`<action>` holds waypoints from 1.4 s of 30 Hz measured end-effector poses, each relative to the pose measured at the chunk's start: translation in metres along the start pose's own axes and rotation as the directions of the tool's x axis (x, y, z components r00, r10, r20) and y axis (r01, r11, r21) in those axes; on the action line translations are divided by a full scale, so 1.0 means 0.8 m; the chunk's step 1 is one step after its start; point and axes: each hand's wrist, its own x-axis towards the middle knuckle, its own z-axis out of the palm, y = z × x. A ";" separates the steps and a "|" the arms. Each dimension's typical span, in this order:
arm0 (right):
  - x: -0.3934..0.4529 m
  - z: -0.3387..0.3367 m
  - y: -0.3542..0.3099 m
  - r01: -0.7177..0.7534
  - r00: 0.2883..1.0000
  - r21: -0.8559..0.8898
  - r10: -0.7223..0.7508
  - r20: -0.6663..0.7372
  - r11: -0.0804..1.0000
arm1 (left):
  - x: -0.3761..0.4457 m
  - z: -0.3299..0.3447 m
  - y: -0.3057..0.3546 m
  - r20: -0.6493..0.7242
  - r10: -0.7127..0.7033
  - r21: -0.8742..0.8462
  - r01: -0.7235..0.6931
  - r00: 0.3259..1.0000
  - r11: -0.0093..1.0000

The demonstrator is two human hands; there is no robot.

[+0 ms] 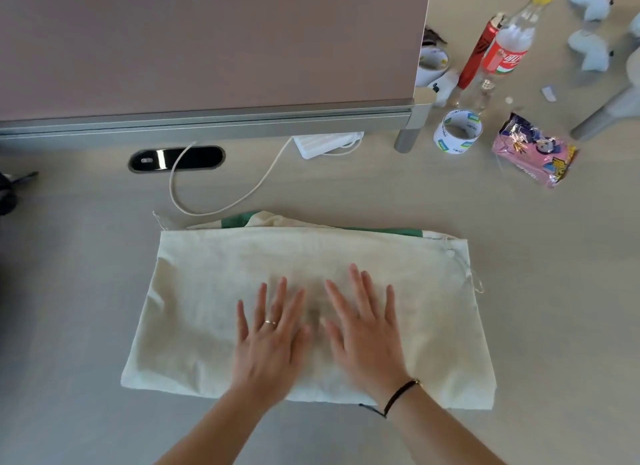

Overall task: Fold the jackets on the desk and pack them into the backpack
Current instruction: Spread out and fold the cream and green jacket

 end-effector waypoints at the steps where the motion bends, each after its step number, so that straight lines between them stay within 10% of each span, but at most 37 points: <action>1: -0.011 0.011 -0.016 0.047 0.999 0.006 -0.047 0.012 0.999 | -0.009 0.012 0.016 0.019 0.052 0.020 -0.053 0.998 0.998; 13: -0.077 -0.015 0.152 -0.264 0.954 -0.155 0.281 0.101 0.952 | -0.033 -0.030 -0.165 0.031 -0.248 0.155 0.240 0.968 0.958; 26: -0.092 -0.015 0.159 -0.254 0.949 -0.227 0.287 0.131 0.940 | -0.026 -0.015 -0.102 0.028 -0.545 -0.086 0.545 0.838 0.834; 31: -0.115 -0.005 0.122 -0.216 0.954 -0.205 0.251 0.166 0.955 | -0.062 0.009 -0.008 0.024 -0.460 -0.212 0.454 0.888 0.865; 36: -0.127 -0.001 0.075 -0.218 0.958 -0.159 0.243 0.154 0.963 | -0.093 0.044 0.047 0.028 -0.175 0.026 0.174 0.984 0.984; 42: -0.155 0.001 0.049 -0.018 0.973 -0.158 0.053 0.224 0.987 | -0.123 0.048 -0.004 0.025 -0.159 0.177 0.153 0.987 0.972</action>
